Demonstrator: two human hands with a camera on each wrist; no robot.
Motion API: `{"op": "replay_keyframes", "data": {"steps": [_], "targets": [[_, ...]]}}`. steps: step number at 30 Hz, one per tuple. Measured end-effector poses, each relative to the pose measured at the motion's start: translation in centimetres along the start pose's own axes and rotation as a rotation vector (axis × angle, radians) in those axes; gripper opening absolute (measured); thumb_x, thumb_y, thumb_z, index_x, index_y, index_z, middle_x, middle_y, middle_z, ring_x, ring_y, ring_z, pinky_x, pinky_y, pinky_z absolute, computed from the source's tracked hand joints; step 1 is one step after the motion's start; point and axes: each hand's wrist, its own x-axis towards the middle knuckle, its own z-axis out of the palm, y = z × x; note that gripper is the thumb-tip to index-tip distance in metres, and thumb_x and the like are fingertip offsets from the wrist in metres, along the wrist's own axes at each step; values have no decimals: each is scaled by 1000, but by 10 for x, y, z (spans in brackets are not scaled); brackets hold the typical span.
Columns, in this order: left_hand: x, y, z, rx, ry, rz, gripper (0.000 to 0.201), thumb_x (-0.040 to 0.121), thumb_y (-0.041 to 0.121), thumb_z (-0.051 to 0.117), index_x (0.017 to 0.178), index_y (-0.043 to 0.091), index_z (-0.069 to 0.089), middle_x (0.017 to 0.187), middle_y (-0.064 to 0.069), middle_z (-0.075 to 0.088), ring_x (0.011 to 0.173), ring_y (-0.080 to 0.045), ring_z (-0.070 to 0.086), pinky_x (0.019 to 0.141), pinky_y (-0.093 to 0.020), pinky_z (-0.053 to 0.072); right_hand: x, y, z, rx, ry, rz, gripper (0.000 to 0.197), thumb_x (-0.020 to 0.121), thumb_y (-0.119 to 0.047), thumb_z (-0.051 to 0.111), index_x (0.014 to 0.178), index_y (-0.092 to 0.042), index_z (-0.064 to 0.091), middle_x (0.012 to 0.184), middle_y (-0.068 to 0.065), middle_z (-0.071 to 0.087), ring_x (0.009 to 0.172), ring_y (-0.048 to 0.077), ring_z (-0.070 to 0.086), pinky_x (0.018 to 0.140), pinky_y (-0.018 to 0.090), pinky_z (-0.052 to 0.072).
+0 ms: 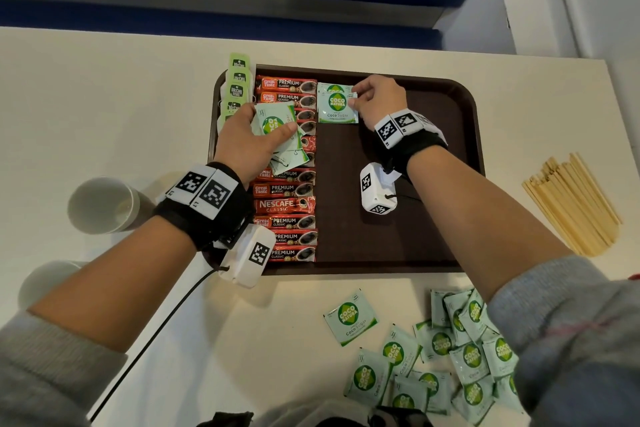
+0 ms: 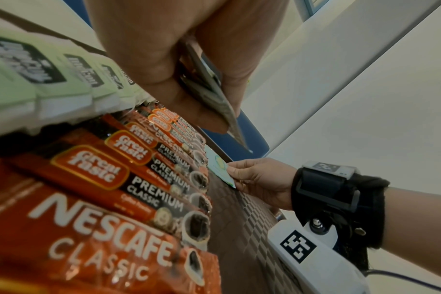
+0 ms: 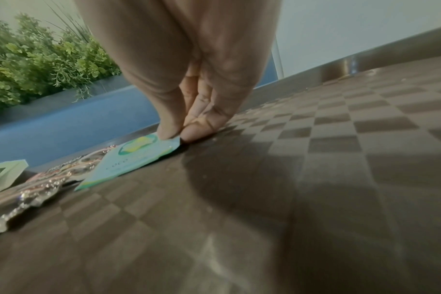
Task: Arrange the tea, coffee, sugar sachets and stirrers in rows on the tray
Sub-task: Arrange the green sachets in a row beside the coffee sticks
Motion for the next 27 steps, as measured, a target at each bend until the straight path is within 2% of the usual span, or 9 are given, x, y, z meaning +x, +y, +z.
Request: {"op": "replay_keyframes", "data": {"steps": [5,7,9,10,16,21,25,27], "targets": [[0,-1,0,9,0,-9,36,79,28,76,107,16,56,107,-3,69,95,-20,69,87,-44,56,0,1,1,14,20,-8,23,86,-20,68,107,-10,63,82,0,62,78,9,56,73,19,45],[0,0,-1,6,0,-10,36,79,27,76,107,16,56,107,-3,69,94,-19,69,87,-44,56,-1,3,1,27,18,-16,28,84,-22,70,108,-11,62,84,-1,61,77,8,56,67,15,44],[0,0,-1,9,1,-7,36,80,27,75,107,15,56,107,-4,69,94,-19,69,88,-44,55,-3,4,0,28,0,-20,35,79,-26,75,108,-12,61,88,-3,60,77,6,55,57,9,37],[-1,0,-1,12,0,-5,36,80,27,75,107,15,56,107,-4,69,95,-19,69,88,-44,55,-3,4,-1,22,-11,-21,39,76,-27,78,108,-13,61,89,-3,60,79,6,55,56,9,36],[-1,0,0,27,-11,-5,34,79,29,76,104,18,55,107,-4,69,95,-20,69,88,-45,55,-2,2,1,9,-24,-13,44,72,-22,81,110,-12,60,101,4,66,83,8,56,70,18,42],[-3,2,1,42,-12,-6,33,80,28,75,104,18,55,107,-3,69,95,-19,68,88,-44,55,-4,2,1,11,0,-22,43,73,-25,80,109,-12,60,96,0,62,83,8,56,61,12,38],[-7,4,3,62,-28,8,34,78,30,76,103,19,56,106,-2,70,95,-18,68,88,-43,55,-12,0,1,40,68,-97,34,79,-31,74,105,-13,63,95,2,64,82,8,56,70,16,41],[-10,5,5,67,-50,12,42,73,37,79,105,20,59,104,-1,71,93,-18,69,88,-45,55,-21,-6,0,46,19,-153,30,83,-38,69,101,-16,65,91,-1,63,82,8,56,68,15,41]]}}
